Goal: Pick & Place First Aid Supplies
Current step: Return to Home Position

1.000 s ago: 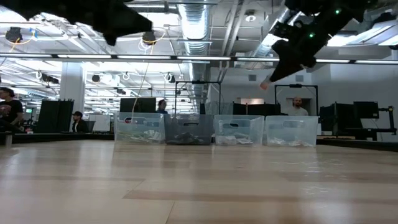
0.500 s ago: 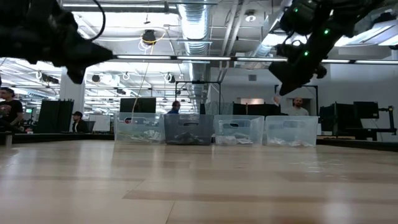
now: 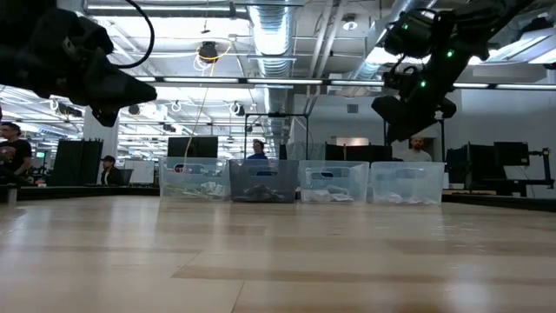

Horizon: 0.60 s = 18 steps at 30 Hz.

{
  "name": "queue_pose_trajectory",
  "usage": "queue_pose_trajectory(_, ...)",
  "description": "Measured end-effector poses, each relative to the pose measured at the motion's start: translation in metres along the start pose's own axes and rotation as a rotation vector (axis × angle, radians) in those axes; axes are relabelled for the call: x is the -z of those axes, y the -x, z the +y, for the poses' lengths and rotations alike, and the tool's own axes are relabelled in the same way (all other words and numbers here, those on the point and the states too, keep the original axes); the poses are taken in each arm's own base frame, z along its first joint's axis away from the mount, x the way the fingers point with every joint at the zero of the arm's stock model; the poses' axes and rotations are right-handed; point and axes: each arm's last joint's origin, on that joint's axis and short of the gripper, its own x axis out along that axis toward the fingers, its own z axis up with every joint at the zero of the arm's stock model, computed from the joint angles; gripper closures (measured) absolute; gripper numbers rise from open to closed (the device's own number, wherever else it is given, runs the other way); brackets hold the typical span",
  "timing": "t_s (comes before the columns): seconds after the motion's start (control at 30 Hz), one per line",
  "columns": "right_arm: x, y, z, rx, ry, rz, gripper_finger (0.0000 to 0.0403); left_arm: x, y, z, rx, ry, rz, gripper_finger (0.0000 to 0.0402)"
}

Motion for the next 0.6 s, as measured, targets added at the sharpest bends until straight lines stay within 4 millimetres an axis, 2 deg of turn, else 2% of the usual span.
queue_pose_trajectory(0.13,-0.007,0.024,-0.002,-0.071,-0.059,-0.096,0.0204,0.002,-0.001,0.000,-0.003,-0.003,0.014,0.0358)
queue_pose_trajectory(0.3,-0.012,0.078,-0.013,-0.235,-0.078,-0.286,0.0176,0.002,-0.001,-0.002,0.045,0.022,0.026,0.0358)
queue_pose_trajectory(0.47,-0.002,0.128,-0.030,-0.416,0.022,-0.447,0.0168,0.003,0.000,-0.004,0.063,0.014,0.035,0.0358)
queue_pose_trajectory(0.6,0.012,0.153,-0.045,-0.563,0.056,-0.502,0.0168,0.003,0.000,-0.003,0.052,-0.031,0.030,0.0358)
